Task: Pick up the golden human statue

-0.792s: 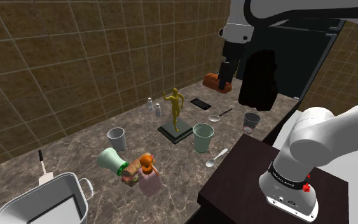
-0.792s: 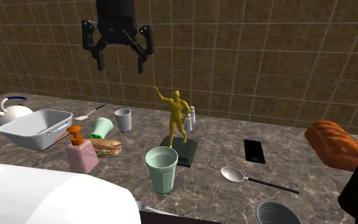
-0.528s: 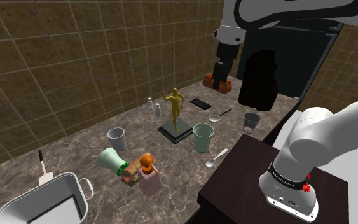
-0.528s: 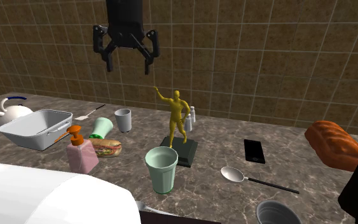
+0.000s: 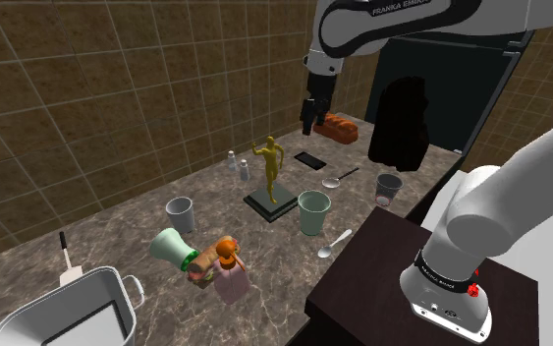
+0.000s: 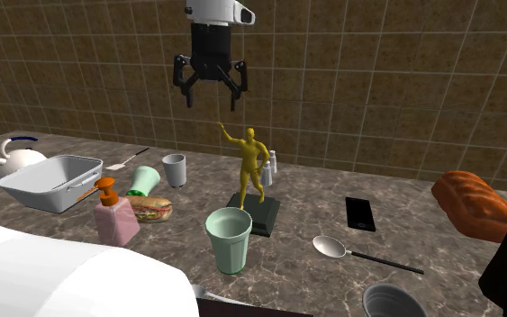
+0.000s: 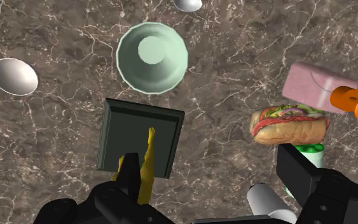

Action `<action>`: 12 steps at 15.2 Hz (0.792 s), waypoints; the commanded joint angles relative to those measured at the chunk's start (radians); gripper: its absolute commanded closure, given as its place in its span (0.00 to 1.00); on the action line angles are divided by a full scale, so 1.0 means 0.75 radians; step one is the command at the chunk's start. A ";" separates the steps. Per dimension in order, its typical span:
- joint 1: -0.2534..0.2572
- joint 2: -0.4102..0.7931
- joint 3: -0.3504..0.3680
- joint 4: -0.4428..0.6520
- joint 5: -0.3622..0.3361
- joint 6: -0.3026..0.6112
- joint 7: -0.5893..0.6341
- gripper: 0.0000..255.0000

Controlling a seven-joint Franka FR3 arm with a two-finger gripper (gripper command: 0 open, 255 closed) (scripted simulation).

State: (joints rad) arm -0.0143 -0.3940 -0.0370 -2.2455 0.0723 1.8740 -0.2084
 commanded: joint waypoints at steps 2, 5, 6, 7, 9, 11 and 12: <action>-0.002 0.153 -0.014 0.081 0.006 0.076 -0.025 0.00; -0.006 0.308 -0.028 0.192 0.016 0.121 -0.051 0.00; -0.007 0.360 -0.033 0.233 0.021 0.132 -0.060 0.00; -0.009 0.411 -0.036 0.275 0.025 0.142 -0.068 0.00; -0.014 0.515 -0.043 0.365 0.035 0.157 -0.085 0.00; -0.019 0.620 -0.049 0.463 0.046 0.164 -0.100 0.00; -0.023 0.673 -0.050 0.515 0.052 0.165 -0.108 0.00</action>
State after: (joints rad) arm -0.0263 0.0678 -0.0705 -1.8935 0.1063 1.9892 -0.2770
